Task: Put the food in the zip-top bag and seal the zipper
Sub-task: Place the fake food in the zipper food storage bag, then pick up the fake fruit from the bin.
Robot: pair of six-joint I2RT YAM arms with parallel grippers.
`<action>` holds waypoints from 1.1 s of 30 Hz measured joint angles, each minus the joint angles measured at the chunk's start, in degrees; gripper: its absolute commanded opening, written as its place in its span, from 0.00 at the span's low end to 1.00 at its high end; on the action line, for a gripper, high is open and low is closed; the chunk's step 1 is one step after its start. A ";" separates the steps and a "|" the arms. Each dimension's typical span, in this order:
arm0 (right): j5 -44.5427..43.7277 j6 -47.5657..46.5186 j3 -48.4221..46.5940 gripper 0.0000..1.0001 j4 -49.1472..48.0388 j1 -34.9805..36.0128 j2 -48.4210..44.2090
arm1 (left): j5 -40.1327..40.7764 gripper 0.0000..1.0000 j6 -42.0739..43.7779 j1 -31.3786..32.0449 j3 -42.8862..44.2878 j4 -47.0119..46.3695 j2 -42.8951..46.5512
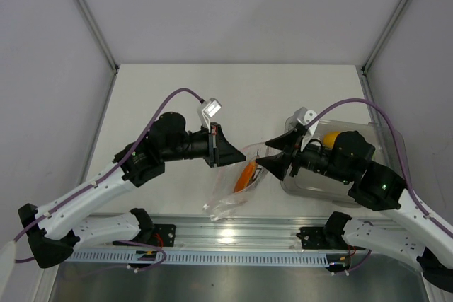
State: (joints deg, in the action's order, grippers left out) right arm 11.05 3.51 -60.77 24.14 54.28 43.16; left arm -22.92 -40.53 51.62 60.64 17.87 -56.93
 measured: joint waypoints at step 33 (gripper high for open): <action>-47.04 26.10 -11.26 0.88 27.21 -11.82 2.29 | -0.42 0.01 -0.17 -0.63 -4.83 -2.69 4.46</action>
State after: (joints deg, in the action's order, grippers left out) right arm -35.99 29.61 -72.03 51.35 42.46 45.45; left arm -23.33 -40.71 50.98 55.81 15.18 -52.47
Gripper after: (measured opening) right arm 0.870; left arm 0.004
